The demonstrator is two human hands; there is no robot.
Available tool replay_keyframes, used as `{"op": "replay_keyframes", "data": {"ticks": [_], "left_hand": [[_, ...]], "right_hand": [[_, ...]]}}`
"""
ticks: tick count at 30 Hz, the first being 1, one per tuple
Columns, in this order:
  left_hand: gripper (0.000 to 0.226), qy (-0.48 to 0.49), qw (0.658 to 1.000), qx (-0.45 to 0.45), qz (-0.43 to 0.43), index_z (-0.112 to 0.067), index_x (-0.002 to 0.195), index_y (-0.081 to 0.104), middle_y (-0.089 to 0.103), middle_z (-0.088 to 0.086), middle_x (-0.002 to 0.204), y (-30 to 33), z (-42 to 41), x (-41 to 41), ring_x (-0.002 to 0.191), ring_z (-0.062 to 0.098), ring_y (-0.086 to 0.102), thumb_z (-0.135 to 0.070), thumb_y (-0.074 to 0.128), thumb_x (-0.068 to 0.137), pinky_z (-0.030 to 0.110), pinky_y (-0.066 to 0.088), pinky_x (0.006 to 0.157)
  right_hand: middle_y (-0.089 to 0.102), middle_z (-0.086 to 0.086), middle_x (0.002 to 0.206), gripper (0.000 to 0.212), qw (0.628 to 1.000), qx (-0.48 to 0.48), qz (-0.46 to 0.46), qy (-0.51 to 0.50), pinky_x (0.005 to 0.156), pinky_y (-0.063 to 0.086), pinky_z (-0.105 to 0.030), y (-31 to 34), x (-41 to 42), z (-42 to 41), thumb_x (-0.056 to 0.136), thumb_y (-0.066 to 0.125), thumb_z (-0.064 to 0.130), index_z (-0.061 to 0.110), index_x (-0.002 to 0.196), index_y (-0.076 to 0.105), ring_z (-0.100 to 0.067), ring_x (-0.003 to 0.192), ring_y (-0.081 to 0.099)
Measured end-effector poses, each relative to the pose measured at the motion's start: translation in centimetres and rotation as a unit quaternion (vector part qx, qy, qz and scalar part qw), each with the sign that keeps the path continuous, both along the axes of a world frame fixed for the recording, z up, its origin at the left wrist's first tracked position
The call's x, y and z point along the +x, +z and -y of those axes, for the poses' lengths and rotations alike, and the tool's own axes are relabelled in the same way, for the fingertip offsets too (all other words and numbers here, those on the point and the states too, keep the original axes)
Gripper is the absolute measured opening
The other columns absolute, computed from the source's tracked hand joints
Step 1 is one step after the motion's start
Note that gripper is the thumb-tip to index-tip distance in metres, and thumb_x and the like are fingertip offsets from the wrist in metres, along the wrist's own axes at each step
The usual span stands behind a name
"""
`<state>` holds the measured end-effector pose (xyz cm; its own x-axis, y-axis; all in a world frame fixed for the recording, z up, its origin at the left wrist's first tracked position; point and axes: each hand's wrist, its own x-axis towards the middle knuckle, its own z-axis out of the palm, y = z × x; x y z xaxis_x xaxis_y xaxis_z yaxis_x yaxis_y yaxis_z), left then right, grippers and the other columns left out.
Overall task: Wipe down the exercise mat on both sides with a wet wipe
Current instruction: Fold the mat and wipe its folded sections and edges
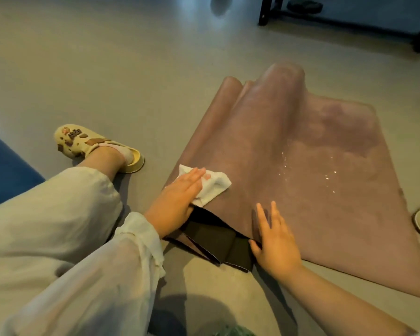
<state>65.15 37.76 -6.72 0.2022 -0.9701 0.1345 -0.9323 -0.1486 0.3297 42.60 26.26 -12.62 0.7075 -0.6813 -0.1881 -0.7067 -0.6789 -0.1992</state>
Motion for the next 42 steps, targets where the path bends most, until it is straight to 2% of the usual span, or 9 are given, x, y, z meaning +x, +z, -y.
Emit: {"op": "replay_keyframes", "data": {"ticks": [3,7,16,19,25,30,35,37,42], "left_hand": [[0.067,-0.13,0.985,0.045,0.103,-0.008,0.144,0.033,0.03,0.015,0.15,0.4,1.0,-0.3,0.14,0.026,0.019,-0.011,0.064,0.085,0.043,0.006,0.112],[0.061,-0.184,0.956,0.114,0.198,-0.018,0.148,0.025,0.014,0.012,0.156,0.2,1.7,0.2,0.145,0.031,0.009,-0.018,0.051,0.093,0.037,-0.003,0.113],[0.06,-0.153,0.907,0.302,0.251,-0.018,0.15,0.009,0.001,0.012,0.158,-1.3,3.2,0.3,0.145,0.03,0.003,-0.011,0.039,0.099,0.038,0.007,0.117],[0.061,-0.156,0.893,0.335,0.258,-0.017,0.151,0.006,-0.001,0.012,0.158,-0.7,3.4,-0.4,0.145,0.03,0.002,-0.008,0.037,0.099,0.038,0.009,0.117],[0.073,-0.177,0.869,0.397,0.236,-0.014,0.15,0.006,-0.007,0.01,0.158,2.0,2.5,-2.3,0.145,0.029,0.001,-0.009,0.051,0.093,0.038,0.017,0.115],[0.057,-0.216,0.851,0.436,0.196,-0.019,0.15,0.007,-0.01,0.007,0.158,-1.3,-2.2,-3.8,0.145,0.027,0.003,-0.014,0.034,0.101,0.039,0.021,0.112],[0.073,-0.26,0.863,0.338,0.273,-0.011,0.138,0.042,0.013,0.017,0.156,-3.0,-5.3,-2.2,0.143,0.038,0.01,-0.064,0.022,0.091,0.056,0.007,0.113],[0.077,-0.268,0.856,0.321,0.304,-0.011,0.141,0.037,0.006,0.016,0.157,-3.5,-5.4,-1.5,0.143,0.038,0.003,-0.065,0.017,0.09,0.058,-0.011,0.109],[0.072,-0.052,0.939,0.255,0.224,-0.013,0.15,0.012,-0.005,0.011,0.158,-3.4,-1.6,-0.1,0.145,0.029,-0.006,-0.057,0.011,0.094,0.045,-0.004,0.116]], "right_hand": [[-0.015,-0.008,0.157,0.102,0.998,0.046,-0.028,0.038,0.115,0.011,-0.048,-0.5,1.1,0.3,0.083,0.052,0.062,0.028,0.147,-0.02,-0.029,0.145,-0.004],[-0.029,-0.008,0.153,0.137,0.99,0.079,-0.089,0.072,0.112,0.008,-0.058,-1.0,2.4,-0.9,0.062,0.06,0.078,0.016,0.137,-0.036,-0.031,0.143,-0.018],[-0.013,-0.03,0.152,0.089,0.98,0.035,-0.175,0.085,0.105,0.037,-0.044,-0.1,2.4,-3.4,0.089,0.048,-0.004,0.001,0.142,-0.024,-0.042,0.142,-0.003],[0.001,-0.03,0.153,0.084,0.975,0.045,-0.194,0.093,0.098,0.044,-0.04,0.5,2.5,-3.3,0.087,0.042,-0.012,0.0,0.144,-0.018,-0.039,0.143,0.01],[0.021,-0.032,0.148,0.074,0.961,0.041,-0.226,0.155,0.101,0.041,-0.042,2.4,0.7,-2.9,0.093,0.043,-0.004,-0.004,0.146,-0.009,-0.038,0.136,0.029],[0.014,-0.034,0.149,0.066,0.946,0.065,-0.253,0.193,0.1,0.038,-0.045,1.4,-3.1,-6.5,0.095,0.033,-0.002,-0.004,0.146,-0.009,-0.038,0.138,0.025],[0.009,-0.012,0.157,0.074,0.967,0.062,-0.165,0.183,0.106,0.03,-0.038,0.7,-6.0,-6.6,0.094,0.017,0.061,0.019,0.151,-0.004,-0.025,0.14,0.023],[0.003,-0.006,0.159,0.075,0.973,0.053,-0.116,0.19,0.111,0.024,-0.036,0.7,-6.4,-5.7,0.09,0.01,0.066,0.025,0.151,-0.003,-0.021,0.141,0.018],[-0.014,-0.008,0.155,0.067,0.975,0.042,-0.04,0.215,0.113,-0.001,-0.037,0.2,-5.3,-3.6,0.093,0.018,0.059,0.028,0.147,-0.009,-0.026,0.146,0.004]]}}
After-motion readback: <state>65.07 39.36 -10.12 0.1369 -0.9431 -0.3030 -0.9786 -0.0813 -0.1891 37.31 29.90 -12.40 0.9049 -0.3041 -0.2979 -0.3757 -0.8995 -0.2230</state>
